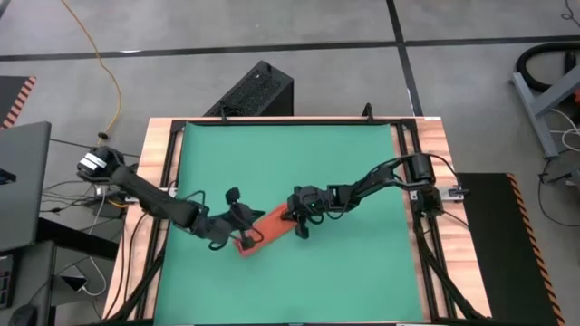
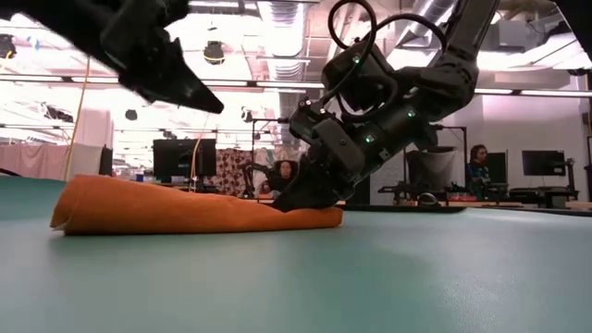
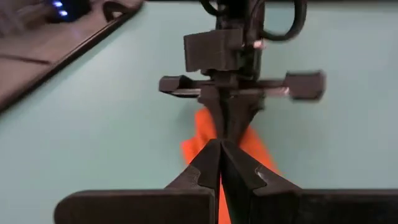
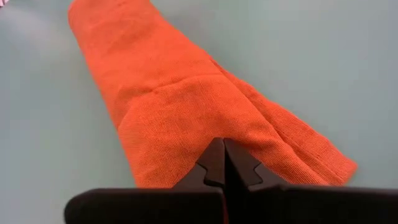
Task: Roll towel into tight, uniform cylinder
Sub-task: Roll the orange table napkin
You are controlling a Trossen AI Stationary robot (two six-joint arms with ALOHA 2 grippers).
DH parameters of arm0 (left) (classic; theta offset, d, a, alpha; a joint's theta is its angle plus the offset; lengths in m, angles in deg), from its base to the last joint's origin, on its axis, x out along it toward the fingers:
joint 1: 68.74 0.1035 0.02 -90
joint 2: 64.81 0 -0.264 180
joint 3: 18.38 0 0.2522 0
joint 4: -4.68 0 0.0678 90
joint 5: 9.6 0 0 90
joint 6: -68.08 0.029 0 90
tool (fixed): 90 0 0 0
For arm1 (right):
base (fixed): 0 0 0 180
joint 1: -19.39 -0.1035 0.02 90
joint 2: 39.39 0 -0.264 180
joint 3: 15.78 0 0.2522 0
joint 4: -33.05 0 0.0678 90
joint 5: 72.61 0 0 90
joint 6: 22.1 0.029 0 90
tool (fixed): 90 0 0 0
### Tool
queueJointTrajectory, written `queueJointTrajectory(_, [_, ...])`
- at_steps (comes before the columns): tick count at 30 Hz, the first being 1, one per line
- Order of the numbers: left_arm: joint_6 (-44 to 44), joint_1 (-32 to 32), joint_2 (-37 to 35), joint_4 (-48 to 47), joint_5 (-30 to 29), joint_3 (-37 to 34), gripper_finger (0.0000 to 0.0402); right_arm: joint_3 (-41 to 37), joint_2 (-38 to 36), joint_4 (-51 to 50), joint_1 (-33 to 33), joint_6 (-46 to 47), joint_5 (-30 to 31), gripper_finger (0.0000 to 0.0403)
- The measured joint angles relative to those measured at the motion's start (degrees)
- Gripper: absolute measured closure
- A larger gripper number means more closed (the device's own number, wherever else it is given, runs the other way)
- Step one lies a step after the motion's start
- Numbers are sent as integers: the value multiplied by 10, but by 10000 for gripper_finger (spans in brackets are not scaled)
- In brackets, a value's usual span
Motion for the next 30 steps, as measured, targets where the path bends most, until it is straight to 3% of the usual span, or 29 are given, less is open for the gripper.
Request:
queueJointTrajectory(4, [-98,-67,64,108,-112,-21,401,0,0,-1,-4,5,16,388])
queueJointTrajectory(8, [-164,-113,156,126,-181,5,401,0,0,2,-5,5,18,388])
queueJointTrajectory(15, [-255,-124,273,73,-185,69,401,-1,1,6,-5,12,18,388])
queueJointTrajectory(25, [-557,-154,294,-175,-196,78,401,-1,0,10,-8,21,18,388])
queueJointTrajectory(30, [-539,-161,294,-207,-148,78,401,-3,-17,47,-9,21,24,388])
